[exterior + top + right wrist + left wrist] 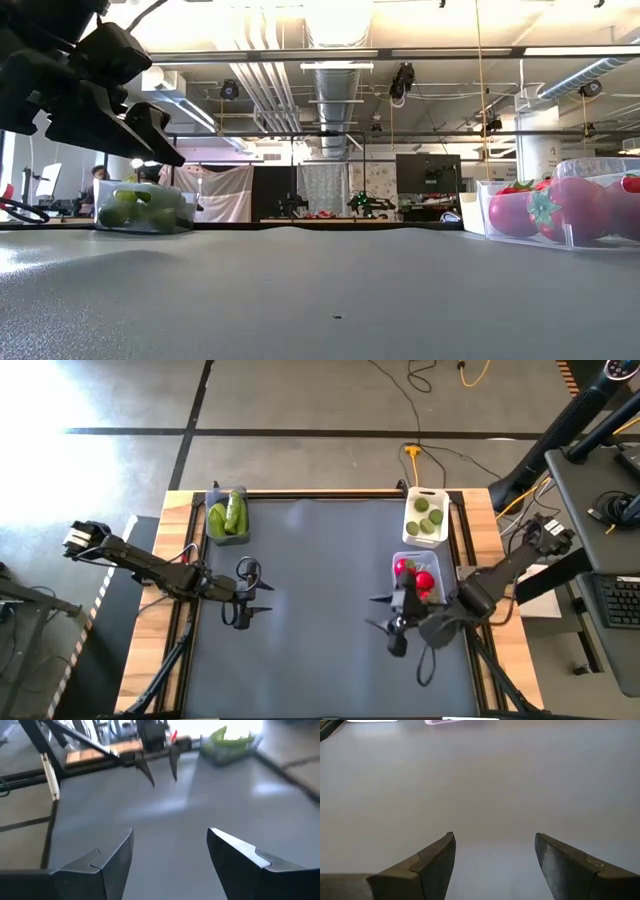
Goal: Sort produce into baskets
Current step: Return to Home Position
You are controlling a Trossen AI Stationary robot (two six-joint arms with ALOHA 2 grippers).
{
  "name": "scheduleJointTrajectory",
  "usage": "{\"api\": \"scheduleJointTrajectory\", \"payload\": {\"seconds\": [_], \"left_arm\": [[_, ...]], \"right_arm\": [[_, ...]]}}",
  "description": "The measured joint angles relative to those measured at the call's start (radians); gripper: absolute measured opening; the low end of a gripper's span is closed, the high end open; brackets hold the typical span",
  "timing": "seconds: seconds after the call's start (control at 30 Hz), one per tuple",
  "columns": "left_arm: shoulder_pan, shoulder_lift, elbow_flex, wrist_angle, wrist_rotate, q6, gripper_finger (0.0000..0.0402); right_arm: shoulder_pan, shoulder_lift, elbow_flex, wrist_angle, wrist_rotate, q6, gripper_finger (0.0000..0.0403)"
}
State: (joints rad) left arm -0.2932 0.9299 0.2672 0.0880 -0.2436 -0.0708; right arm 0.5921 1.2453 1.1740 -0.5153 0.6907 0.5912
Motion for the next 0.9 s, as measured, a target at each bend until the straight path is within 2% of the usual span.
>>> {"api": "scheduleJointTrajectory", "payload": {"seconds": [0.13,0.3,0.4,0.53,0.6,0.7,0.9], "left_arm": [[0.001,0.002,0.000,0.003,-0.002,-0.009,0.0255],[0.002,0.005,0.000,0.047,-0.060,-0.004,0.0255],[0.002,0.005,0.000,0.089,-0.062,-0.021,0.0255],[0.002,0.005,0.000,0.136,-0.068,-0.010,0.0255],[0.002,0.005,0.000,0.153,-0.086,0.003,0.0255],[0.001,-0.011,0.000,0.156,-0.088,0.002,0.0255],[-0.003,-0.105,0.000,0.155,-0.081,-0.041,0.0255]], "right_arm": [[0.026,0.020,-0.011,0.084,0.092,-0.135,0.0247],[-0.030,0.010,-0.087,0.104,0.080,-0.191,0.0253],[-0.096,-0.024,-0.162,0.203,-0.034,-0.226,0.0256],[-0.222,-0.084,-0.286,0.424,-0.349,-0.323,0.0253],[-0.281,-0.133,-0.336,0.445,-0.448,-0.321,0.0250],[-0.318,-0.242,-0.414,0.447,-0.451,-0.306,0.0247],[-0.316,-0.503,-0.559,0.498,-0.442,-0.499,0.0251]]}}
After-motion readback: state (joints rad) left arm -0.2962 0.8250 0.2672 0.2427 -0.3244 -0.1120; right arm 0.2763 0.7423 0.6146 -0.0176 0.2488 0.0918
